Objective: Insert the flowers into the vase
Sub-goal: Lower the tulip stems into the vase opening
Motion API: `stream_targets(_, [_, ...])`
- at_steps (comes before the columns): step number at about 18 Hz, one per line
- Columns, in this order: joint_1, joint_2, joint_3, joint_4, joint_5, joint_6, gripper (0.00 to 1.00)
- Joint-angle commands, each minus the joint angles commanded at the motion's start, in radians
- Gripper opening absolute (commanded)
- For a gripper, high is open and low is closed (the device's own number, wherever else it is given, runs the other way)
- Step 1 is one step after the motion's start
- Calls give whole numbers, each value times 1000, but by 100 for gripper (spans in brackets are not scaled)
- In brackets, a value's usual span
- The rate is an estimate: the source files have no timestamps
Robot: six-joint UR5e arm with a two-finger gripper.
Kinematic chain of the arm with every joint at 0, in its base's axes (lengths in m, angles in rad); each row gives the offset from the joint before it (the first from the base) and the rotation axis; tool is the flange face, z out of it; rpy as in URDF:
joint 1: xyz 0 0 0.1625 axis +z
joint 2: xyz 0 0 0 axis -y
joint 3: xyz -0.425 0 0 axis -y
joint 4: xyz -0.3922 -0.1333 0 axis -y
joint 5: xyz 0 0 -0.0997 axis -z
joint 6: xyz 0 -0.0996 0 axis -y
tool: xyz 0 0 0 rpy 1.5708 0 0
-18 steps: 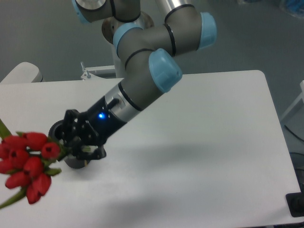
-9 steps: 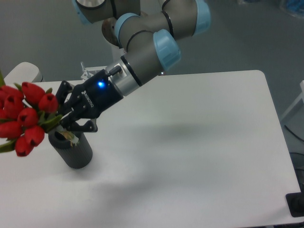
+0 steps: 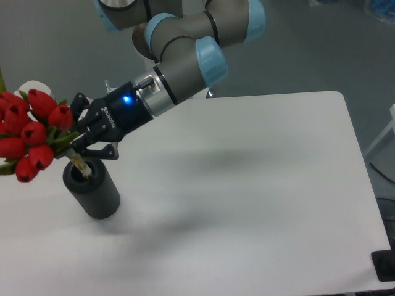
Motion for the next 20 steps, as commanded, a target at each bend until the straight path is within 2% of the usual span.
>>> stream_targets(14, [0, -54, -63, 6, 9, 155, 5])
stream_targets(16, [0, -69, -83, 6, 9, 196, 11])
stream_targets(20, [-3, -98, -136, 5, 11, 299, 12])
